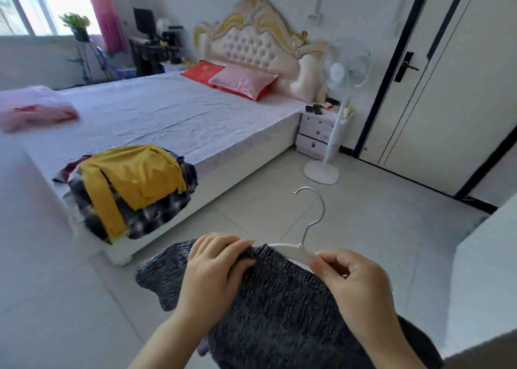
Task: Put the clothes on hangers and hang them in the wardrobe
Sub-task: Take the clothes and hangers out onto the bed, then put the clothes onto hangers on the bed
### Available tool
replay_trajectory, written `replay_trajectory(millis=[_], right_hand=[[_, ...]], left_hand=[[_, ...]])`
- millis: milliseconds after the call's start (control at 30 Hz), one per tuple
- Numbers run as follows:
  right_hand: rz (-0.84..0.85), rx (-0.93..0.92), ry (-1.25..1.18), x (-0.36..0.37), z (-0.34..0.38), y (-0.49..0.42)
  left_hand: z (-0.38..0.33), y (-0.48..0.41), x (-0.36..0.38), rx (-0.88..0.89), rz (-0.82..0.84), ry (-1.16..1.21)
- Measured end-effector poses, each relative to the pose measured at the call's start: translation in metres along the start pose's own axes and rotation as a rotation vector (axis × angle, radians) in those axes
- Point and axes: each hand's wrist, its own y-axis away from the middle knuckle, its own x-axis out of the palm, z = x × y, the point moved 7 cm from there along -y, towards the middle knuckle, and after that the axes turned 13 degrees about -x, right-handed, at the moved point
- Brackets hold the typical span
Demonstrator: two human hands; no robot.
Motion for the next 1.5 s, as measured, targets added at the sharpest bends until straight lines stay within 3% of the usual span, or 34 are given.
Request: replay_trajectory(millis=[433,800,1500], right_hand=[[0.27,-0.156,-0.163,0.17,-0.032,-0.17],[0.406,-0.281,-0.265,0.263,-0.072,-0.351],[0.482,-0.193,-0.268,0.46,-0.221,-0.716]], left_hand=[[0.154,-0.095,0.0,-0.224,-0.131,-0.18],[0.233,-0.23,0.035,-0.369,-0.19,-0.295],[0.456,-0.556,0.194,-0.476,-0.076,-0.226]])
